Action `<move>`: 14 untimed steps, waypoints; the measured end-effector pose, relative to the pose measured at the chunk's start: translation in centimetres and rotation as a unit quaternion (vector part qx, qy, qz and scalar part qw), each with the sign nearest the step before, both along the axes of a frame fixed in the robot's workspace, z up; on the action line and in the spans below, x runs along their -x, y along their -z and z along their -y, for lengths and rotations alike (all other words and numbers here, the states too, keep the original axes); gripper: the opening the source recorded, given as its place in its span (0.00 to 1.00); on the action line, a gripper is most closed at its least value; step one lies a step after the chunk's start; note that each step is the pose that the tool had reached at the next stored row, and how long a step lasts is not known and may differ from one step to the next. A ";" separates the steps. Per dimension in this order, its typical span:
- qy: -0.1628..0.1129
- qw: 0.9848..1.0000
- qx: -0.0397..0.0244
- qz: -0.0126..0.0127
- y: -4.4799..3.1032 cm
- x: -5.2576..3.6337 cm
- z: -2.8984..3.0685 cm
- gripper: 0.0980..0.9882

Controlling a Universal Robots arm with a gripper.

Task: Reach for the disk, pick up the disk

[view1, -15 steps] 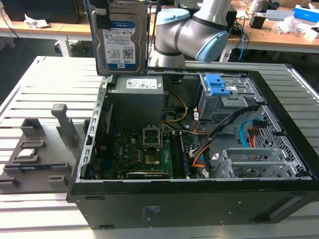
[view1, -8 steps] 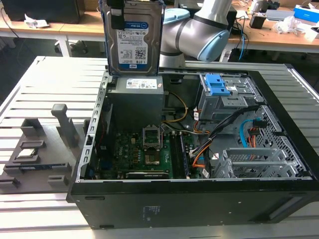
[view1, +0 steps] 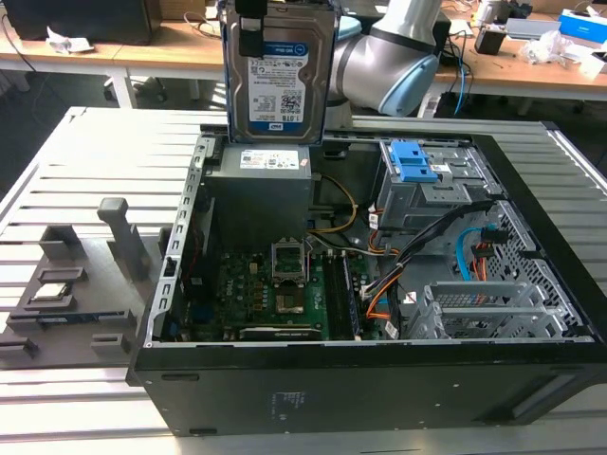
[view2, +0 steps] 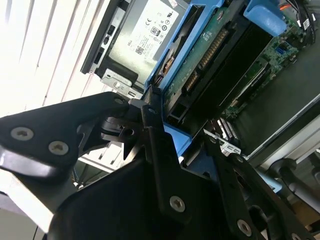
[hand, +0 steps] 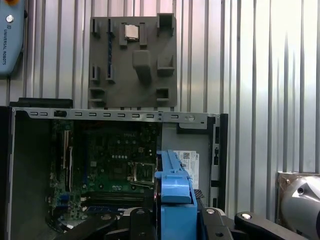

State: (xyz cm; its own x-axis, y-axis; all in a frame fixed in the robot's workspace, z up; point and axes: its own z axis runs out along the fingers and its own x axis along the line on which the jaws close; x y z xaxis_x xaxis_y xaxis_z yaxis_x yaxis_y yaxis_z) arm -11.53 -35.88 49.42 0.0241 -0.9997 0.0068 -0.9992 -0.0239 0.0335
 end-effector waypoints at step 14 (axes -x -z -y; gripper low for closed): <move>0.000 1.000 0.000 0.000 0.00 -5.29 -0.09 0.30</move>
State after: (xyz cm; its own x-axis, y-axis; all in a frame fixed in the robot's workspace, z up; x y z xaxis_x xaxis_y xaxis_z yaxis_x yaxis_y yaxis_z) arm -6.23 -35.78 49.42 0.0241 -0.9997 0.0069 -0.9992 -0.0239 0.0336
